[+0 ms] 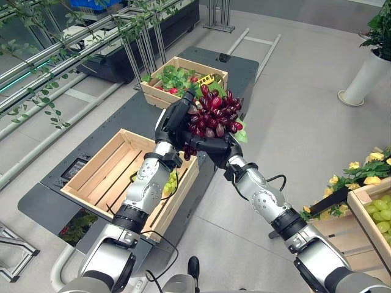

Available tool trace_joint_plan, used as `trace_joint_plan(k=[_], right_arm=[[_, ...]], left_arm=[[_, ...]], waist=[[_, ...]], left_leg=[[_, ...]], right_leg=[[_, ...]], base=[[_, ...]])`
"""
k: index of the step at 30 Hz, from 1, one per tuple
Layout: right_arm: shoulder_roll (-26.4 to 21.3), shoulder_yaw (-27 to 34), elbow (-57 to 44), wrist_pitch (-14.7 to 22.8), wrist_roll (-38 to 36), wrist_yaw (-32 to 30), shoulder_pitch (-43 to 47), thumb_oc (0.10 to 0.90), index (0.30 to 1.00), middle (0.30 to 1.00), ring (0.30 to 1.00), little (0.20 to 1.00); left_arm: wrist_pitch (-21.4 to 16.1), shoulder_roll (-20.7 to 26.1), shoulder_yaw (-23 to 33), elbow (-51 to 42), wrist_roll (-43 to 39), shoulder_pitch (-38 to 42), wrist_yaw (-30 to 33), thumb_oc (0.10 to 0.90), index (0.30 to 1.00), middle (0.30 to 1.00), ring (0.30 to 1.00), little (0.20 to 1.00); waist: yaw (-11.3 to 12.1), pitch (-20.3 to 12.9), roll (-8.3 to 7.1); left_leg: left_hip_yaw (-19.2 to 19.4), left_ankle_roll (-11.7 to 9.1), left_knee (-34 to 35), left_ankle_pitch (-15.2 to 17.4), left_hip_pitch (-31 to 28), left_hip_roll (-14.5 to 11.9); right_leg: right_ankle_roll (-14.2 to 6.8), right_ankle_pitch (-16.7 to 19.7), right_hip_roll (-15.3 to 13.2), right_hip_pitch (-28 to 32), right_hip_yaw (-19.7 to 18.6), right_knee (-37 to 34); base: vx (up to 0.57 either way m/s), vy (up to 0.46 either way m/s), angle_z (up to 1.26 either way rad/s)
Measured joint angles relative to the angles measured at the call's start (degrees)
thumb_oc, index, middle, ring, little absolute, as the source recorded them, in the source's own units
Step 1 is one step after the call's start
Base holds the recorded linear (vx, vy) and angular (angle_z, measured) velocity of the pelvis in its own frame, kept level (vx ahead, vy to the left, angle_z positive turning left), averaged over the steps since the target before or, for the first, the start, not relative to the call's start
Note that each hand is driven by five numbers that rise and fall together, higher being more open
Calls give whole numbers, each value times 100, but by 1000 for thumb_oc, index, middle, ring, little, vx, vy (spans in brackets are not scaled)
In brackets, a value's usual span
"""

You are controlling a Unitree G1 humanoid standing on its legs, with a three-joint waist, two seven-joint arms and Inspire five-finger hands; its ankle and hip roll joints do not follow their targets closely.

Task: Pick up the fruits from the basket on one side to the basket on the other side

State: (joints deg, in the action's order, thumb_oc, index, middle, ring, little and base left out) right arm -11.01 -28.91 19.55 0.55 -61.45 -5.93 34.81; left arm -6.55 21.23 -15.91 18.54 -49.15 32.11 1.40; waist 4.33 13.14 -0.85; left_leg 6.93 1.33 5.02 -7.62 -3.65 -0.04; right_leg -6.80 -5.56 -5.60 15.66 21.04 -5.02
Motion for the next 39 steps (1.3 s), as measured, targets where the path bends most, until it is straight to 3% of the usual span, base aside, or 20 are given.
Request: trace_joint_plan(k=[4,5,17,20,27,30,34,39], right_arm=[[-33,197,88,90,5,-17,-12,400,300,300,300,300],[-33,241,108,133,13,-22,-16,400,300,300,300,300],[-83,394,255,159,-45,-30,-32,400,300,300,300,300],[-70,393,255,159,-88,-30,-32,400,300,300,300,300],[45,374,255,159,-198,-19,-34,400,300,300,300,300],[72,342,241,159,-201,145,-35,400,300,300,300,300],[76,317,138,160,-221,377,-45,400,300,300,300,300],[45,281,138,159,-207,495,-281,400,300,300,300,300]], left_arm=[[1,46,-146,-315,52,-39,-9,546,519,519,519,519],[12,62,-192,-414,60,-47,-13,800,900,900,900,900],[-11,63,-397,-529,640,-50,-92,800,900,900,900,900],[-108,104,-417,-529,1302,-50,-87,800,900,900,900,900],[-921,773,-990,-497,3512,-45,379,800,900,900,900,900],[-1307,1267,-1327,-492,5324,-42,1121,800,900,900,900,900],[-1609,1749,-1653,-503,6905,-14,2289,800,900,900,900,900],[-1559,2064,-1680,-489,8677,209,3891,800,900,900,900,900]], waist=[[55,-1,-2],[55,-1,-2],[13,-2,-2],[15,-3,0],[3,-4,8],[-2,-5,15],[-13,-6,45],[6,-52,120]], left_leg=[[-15,0,0,0,-1,5],[-15,0,0,0,-1,7],[-13,0,0,0,-1,7],[-13,0,0,0,-2,7],[-9,0,0,0,-7,7],[-7,0,0,0,-7,7],[-5,0,0,0,-7,9],[-17,0,1,0,-3,11]], right_leg=[[-4,2,-4,-1,0,0],[-6,4,-5,-2,-1,1],[-7,4,-10,-7,-21,0],[-7,4,-12,-9,-22,0],[-7,4,-15,-8,-25,-1],[-7,4,-18,-9,-26,-1],[-7,4,-21,-10,-26,-1],[-7,4,-20,-8,-15,0]], base=[[0,0,0],[0,0,0],[1,0,0],[0,0,0],[0,0,0],[0,0,0],[0,0,0],[0,0,0]])
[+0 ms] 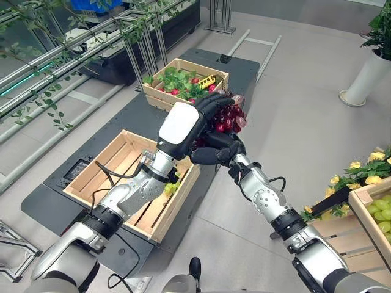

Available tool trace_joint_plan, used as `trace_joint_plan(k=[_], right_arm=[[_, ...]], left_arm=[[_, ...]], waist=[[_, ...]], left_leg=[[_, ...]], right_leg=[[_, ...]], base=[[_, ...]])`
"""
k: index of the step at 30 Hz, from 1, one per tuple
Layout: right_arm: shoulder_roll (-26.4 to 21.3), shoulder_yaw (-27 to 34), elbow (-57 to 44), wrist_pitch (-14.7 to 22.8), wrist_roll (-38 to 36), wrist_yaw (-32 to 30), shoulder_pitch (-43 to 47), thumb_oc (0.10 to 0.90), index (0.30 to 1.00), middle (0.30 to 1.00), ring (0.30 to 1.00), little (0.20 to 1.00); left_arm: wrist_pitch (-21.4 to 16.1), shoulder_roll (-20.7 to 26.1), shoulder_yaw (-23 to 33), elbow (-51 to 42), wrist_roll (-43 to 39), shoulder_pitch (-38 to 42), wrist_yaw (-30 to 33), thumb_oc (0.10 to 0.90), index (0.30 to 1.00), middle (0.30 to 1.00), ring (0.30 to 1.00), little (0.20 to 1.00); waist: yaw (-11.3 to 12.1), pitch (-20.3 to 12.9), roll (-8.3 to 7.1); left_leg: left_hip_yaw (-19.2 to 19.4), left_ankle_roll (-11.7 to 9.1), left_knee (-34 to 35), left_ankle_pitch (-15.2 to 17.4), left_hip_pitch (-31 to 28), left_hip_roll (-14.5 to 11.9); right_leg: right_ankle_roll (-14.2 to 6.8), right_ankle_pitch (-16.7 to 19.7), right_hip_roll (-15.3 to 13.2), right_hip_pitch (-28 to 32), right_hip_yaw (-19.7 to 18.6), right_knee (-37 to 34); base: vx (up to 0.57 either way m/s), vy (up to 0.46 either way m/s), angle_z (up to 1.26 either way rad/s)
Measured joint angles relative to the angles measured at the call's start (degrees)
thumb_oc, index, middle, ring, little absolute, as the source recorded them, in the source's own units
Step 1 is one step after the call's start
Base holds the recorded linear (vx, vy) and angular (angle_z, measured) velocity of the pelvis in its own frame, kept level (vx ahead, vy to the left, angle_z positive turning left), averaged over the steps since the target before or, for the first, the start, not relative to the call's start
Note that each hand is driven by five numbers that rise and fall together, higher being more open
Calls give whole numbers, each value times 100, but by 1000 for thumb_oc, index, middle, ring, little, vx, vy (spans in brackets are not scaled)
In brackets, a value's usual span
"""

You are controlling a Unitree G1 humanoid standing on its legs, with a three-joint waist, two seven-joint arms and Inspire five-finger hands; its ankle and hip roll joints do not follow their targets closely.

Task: Pick up the fruits from the basket on one side to the basket on the other side

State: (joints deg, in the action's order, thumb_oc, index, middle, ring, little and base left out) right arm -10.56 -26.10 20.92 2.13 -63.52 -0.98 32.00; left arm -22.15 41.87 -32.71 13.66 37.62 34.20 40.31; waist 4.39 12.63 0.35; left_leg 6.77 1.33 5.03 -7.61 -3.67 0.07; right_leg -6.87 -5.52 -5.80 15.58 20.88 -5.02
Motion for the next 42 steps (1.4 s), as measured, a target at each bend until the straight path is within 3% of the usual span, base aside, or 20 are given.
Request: trace_joint_plan(k=[2,3,7,10,16,19,23,26,30,36,37,42], right_arm=[[-70,0,1,0,-3,0,-172,400,300,300,300,300],[-191,-2,1,0,-5,0,-325,400,300,300,300,300],[-617,-3,9,-1,-16,0,-646,400,300,300,300,300],[-908,16,17,-1,-17,-1,-773,400,300,300,300,300],[-857,26,23,-1,-17,-1,-775,400,300,300,300,300],[-771,26,24,-1,-10,-1,-775,400,300,300,300,300],[-600,45,31,0,71,-4,-775,400,300,300,300,300],[-566,100,50,0,620,-10,-802,400,300,300,300,300],[-613,171,47,8,1246,-8,-1059,400,300,300,300,300],[-723,343,27,98,1970,35,-1863,400,300,300,300,300],[-725,352,27,146,2059,59,-2087,400,300,300,300,300],[-717,466,29,348,2272,256,-2711,400,300,300,300,300]], left_arm=[[161,199,-7,37,370,97,333,800,900,900,900,900],[411,310,-7,144,573,175,516,800,900,900,900,900],[965,607,-8,598,657,280,728,800,900,900,900,900],[1082,667,-7,727,657,279,838,800,900,900,900,900],[1077,646,-7,728,623,279,926,800,900,900,900,900],[845,399,87,736,-23,248,887,800,900,900,900,900],[432,-477,955,734,-1774,-87,310,800,900,900,900,900],[424,-1154,1631,737,-3378,-508,-433,800,900,900,900,900],[649,-1651,1867,744,-4849,-1345,-1028,800,900,900,900,900],[935,-2375,2001,823,-6115,-2549,-1607,800,900,900,900,900],[939,-2467,1997,955,-6255,-2759,-1719,800,900,900,900,900],[952,-2504,2001,1075,-6379,-3224,-2137,800,900,900,900,900]], waist=[[-6,-29,48],[-7,-54,88],[-26,-106,169],[-27,-109,168],[-29,-112,162],[-11,-126,137],[-21,-173,58],[-44,-222,-22],[-65,-272,-102],[-67,-276,-143],[-151,-275,-157],[-311,-273,-207]], left_leg=[[0,0,0,0,0,3],[-2,0,1,0,-1,2],[-7,0,1,0,1,-3],[-7,-1,1,-1,10,-4],[-12,-1,1,0,16,-3],[-24,-1,2,0,17,1],[-23,-1,2,0,14,-5],[-8,-1,2,1,0,-4],[10,-2,3,3,2,-8],[136,12,5,12,-3,-17],[149,13,6,13,-3,-24],[306,9,10,16,-26,-85]], right_leg=[[0,0,-2,0,-2,0],[0,0,0,2,-2,0],[0,0,9,3,-4,0],[0,0,10,8,-5,0],[0,0,16,9,-2,1],[0,0,33,13,6,1],[0,0,41,7,1,0],[0,0,36,-7,-22,1],[0,0,33,-27,-51,6],[-4,3,19,-92,-344,20],[-4,4,21,-97,-358,21],[18,56,47,-152,-530,20]], base=[[0,0,0],[0,0,0],[0,0,0],[0,0,0],[0,0,0],[0,0,0],[0,0,0],[-4,-13,-2],[-3,-4,-1],[-4,-28,-11],[-1,-24,-9],[-10,-22,-17]])
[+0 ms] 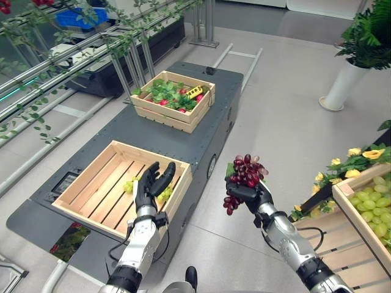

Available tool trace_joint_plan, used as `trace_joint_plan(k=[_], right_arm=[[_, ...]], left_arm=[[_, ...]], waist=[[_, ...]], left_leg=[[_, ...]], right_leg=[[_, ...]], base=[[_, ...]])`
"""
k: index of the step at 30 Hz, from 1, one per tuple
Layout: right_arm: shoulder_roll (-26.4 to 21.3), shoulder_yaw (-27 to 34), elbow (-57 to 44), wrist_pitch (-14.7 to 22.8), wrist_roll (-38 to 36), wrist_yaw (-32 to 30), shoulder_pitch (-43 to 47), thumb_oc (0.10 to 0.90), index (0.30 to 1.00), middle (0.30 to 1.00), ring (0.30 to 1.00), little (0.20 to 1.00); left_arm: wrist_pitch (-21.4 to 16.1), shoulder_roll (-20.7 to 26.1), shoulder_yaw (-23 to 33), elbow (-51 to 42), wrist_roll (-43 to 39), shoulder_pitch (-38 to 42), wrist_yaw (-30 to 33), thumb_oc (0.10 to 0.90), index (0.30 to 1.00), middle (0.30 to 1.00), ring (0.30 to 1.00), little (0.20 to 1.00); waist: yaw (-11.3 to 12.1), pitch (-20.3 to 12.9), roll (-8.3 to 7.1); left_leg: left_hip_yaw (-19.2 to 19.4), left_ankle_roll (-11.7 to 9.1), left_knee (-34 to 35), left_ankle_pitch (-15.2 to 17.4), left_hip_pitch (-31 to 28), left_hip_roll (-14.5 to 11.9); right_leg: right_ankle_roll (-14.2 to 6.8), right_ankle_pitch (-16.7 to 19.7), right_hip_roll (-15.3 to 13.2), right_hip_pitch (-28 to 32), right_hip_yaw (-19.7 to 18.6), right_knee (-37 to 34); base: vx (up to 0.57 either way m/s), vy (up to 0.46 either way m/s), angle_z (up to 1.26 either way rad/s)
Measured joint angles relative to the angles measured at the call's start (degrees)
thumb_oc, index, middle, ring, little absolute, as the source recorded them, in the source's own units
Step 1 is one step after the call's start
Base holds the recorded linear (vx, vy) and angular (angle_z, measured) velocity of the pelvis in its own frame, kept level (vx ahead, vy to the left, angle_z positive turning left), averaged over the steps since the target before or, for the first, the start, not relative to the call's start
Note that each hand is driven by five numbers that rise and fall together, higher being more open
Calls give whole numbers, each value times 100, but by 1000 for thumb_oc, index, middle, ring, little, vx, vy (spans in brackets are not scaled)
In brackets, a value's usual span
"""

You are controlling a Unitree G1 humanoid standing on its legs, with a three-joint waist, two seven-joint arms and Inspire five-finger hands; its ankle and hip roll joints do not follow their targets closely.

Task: Pick up the fruits from the basket on one side to the basket on the other side

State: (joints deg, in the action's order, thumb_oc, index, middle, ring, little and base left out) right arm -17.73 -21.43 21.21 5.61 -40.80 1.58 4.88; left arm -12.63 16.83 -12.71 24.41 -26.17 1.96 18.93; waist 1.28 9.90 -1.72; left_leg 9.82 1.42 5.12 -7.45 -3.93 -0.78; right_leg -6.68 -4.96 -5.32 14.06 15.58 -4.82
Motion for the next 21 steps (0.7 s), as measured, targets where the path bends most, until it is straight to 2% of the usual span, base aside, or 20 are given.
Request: trace_joint_plan(k=[3,9,15,21], right_arm=[[-20,108,10,99,-1,30,-311,400,300,300,300,300],[-19,250,193,223,124,55,-657,400,300,300,300,300],[-15,246,415,225,463,55,-728,400,300,300,300,300],[48,236,557,225,685,55,-898,400,300,300,300,300]], left_arm=[[-2,4,-10,66,41,-216,-241,800,900,900,900,900],[108,334,-291,588,1022,-358,-533,800,900,900,900,900],[290,348,-554,964,1195,-366,-599,800,900,900,900,900],[445,301,-552,1163,1259,-387,-510,800,900,900,900,900]], waist=[[-77,1,-5],[-291,-3,-12],[-383,-4,-8],[-582,-6,9]], left_leg=[[103,1,2,1,-4,-32],[349,-29,40,27,-37,-125],[465,-23,37,26,-44,-156],[536,-26,6,28,-72,-173]], right_leg=[[5,50,14,-56,-141,-6],[22,121,30,-166,-418,-11],[34,198,36,-251,-573,-28],[32,202,40,-254,-613,-4]], base=[[-23,-20,-21],[-53,-10,-23],[-15,-13,-19],[-21,-49,-5]])
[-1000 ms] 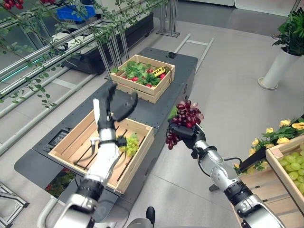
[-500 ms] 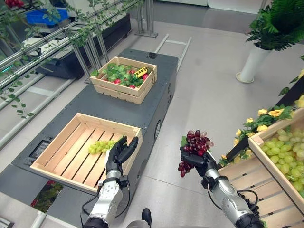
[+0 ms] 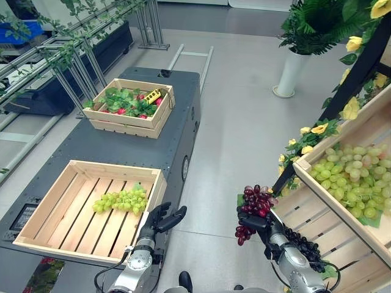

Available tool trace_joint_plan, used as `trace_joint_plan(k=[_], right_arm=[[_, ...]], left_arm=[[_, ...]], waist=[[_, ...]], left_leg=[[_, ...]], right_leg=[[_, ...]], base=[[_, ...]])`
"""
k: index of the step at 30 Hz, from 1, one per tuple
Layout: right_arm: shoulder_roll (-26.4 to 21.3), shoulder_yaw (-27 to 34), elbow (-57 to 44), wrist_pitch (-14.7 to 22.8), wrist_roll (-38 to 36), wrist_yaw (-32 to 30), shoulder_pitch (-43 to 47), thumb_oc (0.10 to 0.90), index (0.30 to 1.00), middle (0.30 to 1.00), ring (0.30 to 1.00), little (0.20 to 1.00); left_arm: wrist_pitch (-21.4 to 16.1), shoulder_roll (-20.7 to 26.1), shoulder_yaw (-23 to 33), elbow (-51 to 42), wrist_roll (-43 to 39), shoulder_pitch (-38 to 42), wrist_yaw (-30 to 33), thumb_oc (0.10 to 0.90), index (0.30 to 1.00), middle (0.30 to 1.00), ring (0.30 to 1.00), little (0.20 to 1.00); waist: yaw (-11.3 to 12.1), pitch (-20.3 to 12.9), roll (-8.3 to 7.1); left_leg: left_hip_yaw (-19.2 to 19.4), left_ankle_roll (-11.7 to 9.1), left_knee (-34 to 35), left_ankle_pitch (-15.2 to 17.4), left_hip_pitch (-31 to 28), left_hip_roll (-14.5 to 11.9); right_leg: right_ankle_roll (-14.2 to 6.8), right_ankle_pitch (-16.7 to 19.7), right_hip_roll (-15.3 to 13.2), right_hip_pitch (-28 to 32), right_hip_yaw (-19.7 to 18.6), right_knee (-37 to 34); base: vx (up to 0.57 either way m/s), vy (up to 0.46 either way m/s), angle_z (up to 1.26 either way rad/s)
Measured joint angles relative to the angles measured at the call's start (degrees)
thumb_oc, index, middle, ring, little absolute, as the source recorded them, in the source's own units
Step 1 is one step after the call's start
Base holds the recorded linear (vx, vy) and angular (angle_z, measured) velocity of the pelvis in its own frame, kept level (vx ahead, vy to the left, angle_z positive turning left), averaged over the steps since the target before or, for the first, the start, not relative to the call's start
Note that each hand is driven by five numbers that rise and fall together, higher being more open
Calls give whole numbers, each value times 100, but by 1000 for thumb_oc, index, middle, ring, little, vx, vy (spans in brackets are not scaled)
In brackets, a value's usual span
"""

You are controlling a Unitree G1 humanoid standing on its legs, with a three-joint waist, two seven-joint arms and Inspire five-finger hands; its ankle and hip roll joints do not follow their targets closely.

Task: Pick up the fruits from the basket on one side to the basket on the other side

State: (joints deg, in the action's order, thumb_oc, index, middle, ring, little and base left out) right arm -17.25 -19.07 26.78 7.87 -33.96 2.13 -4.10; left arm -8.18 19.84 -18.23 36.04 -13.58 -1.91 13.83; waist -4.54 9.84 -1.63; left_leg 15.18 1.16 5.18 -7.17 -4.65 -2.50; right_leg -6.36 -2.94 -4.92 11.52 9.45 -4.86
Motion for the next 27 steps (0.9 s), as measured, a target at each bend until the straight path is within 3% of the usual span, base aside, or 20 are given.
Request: trace_joint_plan(k=[5,8,10,12,14,16,18,25,27], right_arm=[[-55,-32,53,0,245,-3,-64,400,300,300,300,300],[-69,-53,244,-3,456,-2,-65,400,300,300,300,300],[-208,-199,285,6,484,-3,-46,400,300,300,300,300],[-417,-213,286,22,659,-15,38,400,300,300,300,300],[-646,-180,309,64,651,-173,164,400,300,300,300,300],[-664,-169,461,99,653,-296,414,400,300,300,300,300],[-636,-166,462,152,657,-460,408,400,300,300,300,300],[-634,-112,462,270,836,-587,465,400,300,300,300,300],[-643,-112,460,272,905,-586,660,400,300,300,300,300]], left_arm=[[176,-115,-10,263,58,2,93,800,900,900,900,900],[170,-158,-54,303,59,-3,186,800,900,900,900,900],[169,-160,-57,378,55,-4,289,800,900,900,900,900],[156,-184,-64,380,58,50,327,800,900,900,900,900],[162,-216,-162,492,65,361,409,800,900,900,900,900],[162,-178,-155,570,109,677,539,800,900,900,900,900],[160,-156,-158,589,157,876,622,800,900,900,900,900],[143,-140,-163,578,231,942,711,800,900,900,900,900],[137,-93,-159,557,216,893,779,800,900,900,900,900]], waist=[[-140,12,130],[-18,21,172],[123,159,129],[128,299,235],[18,472,390],[85,650,324],[-65,757,231],[-65,1096,218],[67,1232,204]], left_leg=[[155,-41,-5,41,-11,-69],[173,-141,-210,108,12,-157],[-557,-282,-664,236,91,-139],[-803,-296,-849,349,258,-157],[-718,-271,-639,434,371,-178],[-679,-225,-456,315,474,-89],[-675,-171,-315,192,524,-12],[-384,-123,-257,195,491,20],[-111,-111,-236,208,469,-52]], right_leg=[[20,-18,60,-158,-202,125],[107,-104,85,-402,-314,452],[135,-114,61,-507,-687,614],[109,-99,70,-744,-840,794],[73,-78,97,-1132,-852,1025],[-10,37,10,-1456,-818,1129],[-62,98,-77,-1544,-755,1077],[-122,219,-129,-1669,-847,991],[-72,339,-202,-1793,-497,1005]], base=[[-14,-54,-20],[-1,17,-48],[-93,141,-74],[-162,152,-52],[-127,133,-38],[-61,105,-51],[-76,145,0],[-21,101,-16],[-94,37,-65]])
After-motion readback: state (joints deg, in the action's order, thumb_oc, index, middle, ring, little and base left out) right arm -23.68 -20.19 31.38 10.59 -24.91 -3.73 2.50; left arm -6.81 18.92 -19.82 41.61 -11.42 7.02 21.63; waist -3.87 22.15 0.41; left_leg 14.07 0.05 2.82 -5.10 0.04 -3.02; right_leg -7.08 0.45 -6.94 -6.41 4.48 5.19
